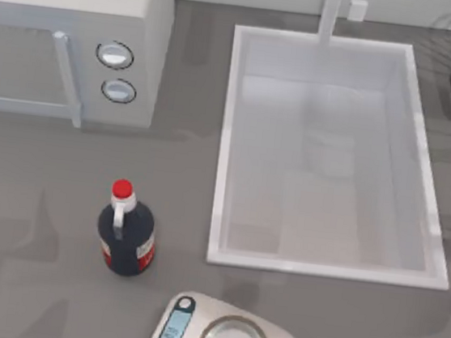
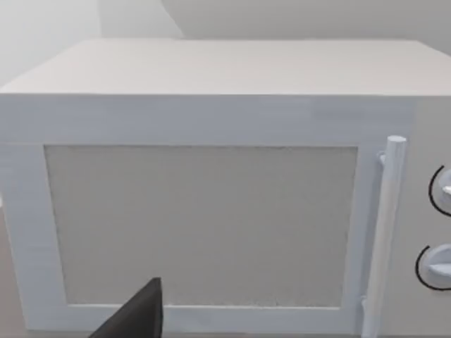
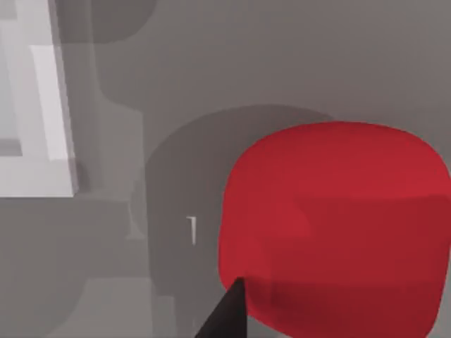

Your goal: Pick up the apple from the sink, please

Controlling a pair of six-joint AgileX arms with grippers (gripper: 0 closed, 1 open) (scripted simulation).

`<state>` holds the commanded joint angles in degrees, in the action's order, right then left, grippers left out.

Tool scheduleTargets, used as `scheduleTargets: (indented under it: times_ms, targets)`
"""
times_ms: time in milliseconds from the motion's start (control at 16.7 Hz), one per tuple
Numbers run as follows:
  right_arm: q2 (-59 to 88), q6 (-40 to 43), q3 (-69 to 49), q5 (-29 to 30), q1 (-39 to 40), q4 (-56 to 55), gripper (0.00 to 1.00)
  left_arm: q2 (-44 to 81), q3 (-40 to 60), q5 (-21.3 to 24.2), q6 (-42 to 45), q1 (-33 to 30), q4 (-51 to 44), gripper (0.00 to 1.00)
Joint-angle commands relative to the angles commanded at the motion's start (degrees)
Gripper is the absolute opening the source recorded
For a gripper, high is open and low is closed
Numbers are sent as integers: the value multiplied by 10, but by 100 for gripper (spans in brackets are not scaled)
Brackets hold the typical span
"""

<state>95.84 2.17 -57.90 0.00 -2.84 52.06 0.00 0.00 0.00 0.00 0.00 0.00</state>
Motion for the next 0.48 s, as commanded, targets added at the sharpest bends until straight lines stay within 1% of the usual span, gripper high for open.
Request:
scheduleTargets:
  times_ms: [120, 180, 480]
  targets:
    - [0, 0, 0, 0, 0, 0, 98, 0, 0, 0, 0, 0, 0, 100]
    - [0, 0, 0, 0, 0, 0, 100, 0, 0, 0, 0, 0, 0, 100]
    - [0, 0, 0, 0, 0, 0, 100, 0, 0, 0, 0, 0, 0, 100]
